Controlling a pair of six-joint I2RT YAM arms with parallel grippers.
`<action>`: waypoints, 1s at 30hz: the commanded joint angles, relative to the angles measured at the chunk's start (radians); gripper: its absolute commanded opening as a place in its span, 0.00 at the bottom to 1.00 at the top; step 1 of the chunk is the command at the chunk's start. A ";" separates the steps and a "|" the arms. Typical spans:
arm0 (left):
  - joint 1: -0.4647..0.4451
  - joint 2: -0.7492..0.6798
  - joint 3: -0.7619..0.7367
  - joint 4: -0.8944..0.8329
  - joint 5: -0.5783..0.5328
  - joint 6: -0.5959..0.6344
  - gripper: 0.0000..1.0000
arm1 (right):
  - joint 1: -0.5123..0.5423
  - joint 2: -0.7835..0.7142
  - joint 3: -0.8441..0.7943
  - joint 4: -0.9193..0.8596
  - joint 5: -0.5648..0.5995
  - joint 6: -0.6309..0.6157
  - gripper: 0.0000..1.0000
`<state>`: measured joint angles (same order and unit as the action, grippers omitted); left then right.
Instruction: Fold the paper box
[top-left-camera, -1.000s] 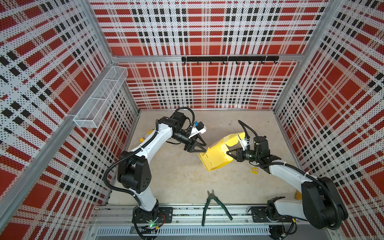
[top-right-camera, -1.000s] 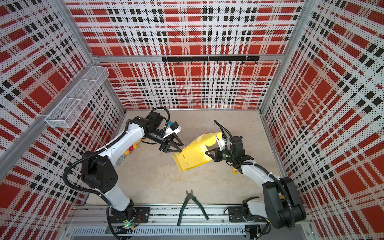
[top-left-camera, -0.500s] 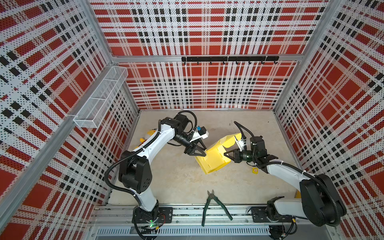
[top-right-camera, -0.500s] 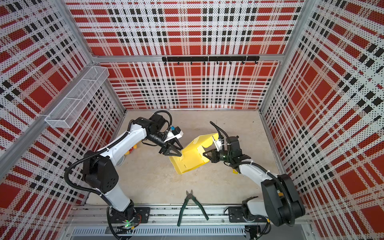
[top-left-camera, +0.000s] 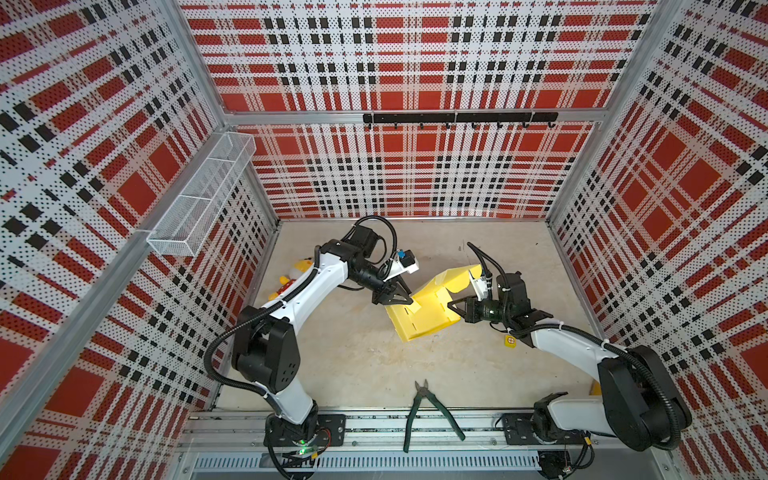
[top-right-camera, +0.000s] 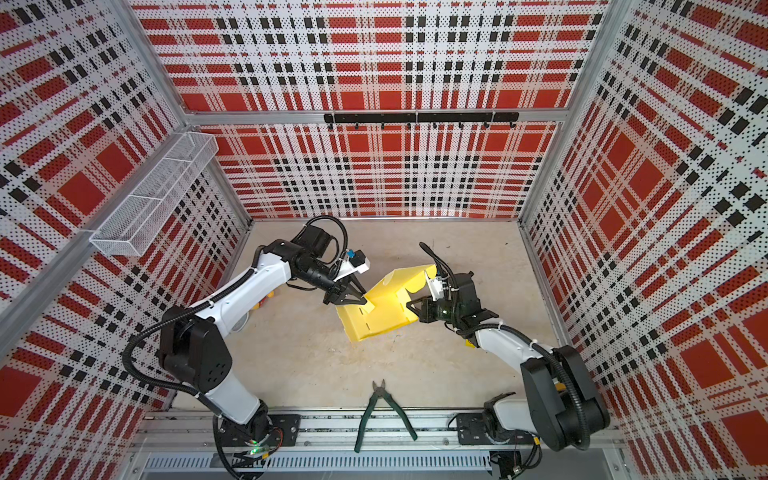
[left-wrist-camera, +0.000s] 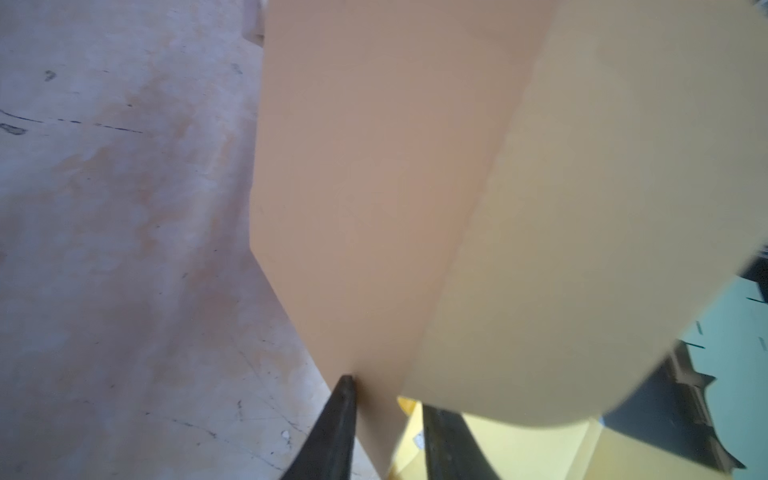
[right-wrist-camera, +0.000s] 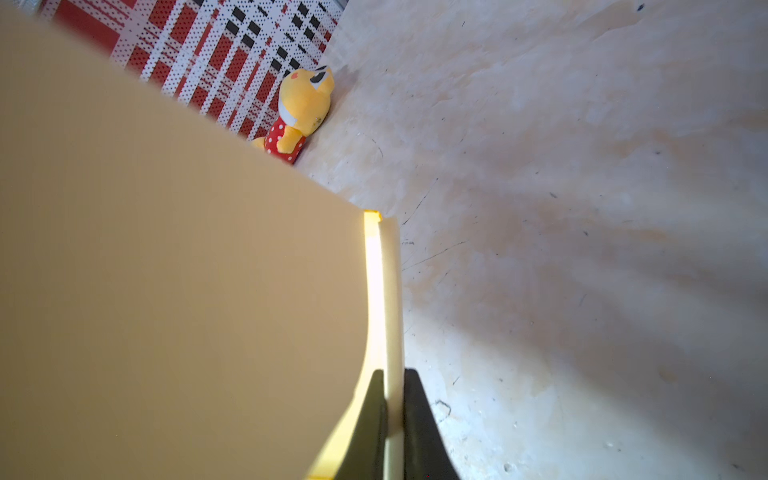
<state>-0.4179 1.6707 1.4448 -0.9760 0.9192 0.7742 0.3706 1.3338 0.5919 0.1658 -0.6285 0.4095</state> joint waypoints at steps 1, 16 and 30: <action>-0.003 -0.015 -0.016 0.114 -0.066 -0.137 0.30 | 0.044 -0.033 0.007 0.179 0.054 0.069 0.00; 0.000 -0.018 -0.012 0.161 -0.155 -0.224 0.34 | 0.060 -0.021 -0.040 0.272 0.179 0.139 0.00; 0.026 -0.085 0.053 0.102 -0.096 -0.263 0.59 | 0.008 -0.030 -0.039 0.160 0.263 0.085 0.00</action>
<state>-0.3901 1.6356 1.4578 -0.8425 0.8055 0.5079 0.4076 1.3266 0.5571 0.2893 -0.4171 0.4824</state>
